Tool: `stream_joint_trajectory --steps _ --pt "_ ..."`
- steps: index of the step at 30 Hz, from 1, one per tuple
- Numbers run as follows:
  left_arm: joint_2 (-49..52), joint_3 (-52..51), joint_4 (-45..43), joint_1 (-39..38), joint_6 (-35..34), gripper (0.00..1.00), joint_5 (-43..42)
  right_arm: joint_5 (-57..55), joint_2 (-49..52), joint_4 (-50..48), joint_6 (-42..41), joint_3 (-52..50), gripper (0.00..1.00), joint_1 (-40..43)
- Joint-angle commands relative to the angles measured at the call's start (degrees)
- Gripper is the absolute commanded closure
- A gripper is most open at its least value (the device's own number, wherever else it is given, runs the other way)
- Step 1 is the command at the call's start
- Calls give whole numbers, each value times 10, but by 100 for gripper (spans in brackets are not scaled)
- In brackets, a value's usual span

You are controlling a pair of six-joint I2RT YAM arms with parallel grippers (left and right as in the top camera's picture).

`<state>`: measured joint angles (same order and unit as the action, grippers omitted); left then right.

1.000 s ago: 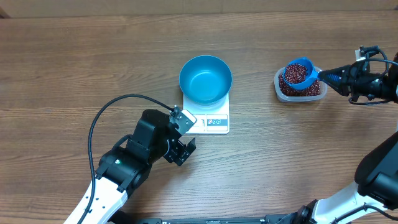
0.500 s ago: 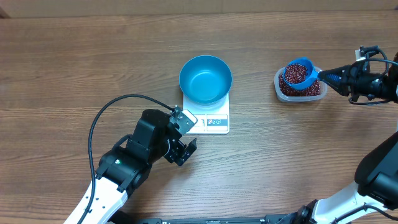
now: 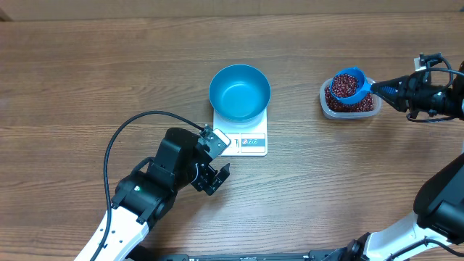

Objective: Scoop item into bowl and weigh 150g on scale

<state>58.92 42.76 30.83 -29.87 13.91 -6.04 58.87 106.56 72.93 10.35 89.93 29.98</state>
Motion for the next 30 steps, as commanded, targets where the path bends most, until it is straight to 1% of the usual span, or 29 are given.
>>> stream_joint_trajectory --steps 1,8,30 --pt "3 -3 -1 4 3 0 -10 11 0 -2 7 1 96 2" --pt "3 -3 -13 4 2 0 -10 11 0 -2 7 1 96 2" --pt "3 -3 -10 4 2 0 -10 19 0 -1 4 1 96 2"
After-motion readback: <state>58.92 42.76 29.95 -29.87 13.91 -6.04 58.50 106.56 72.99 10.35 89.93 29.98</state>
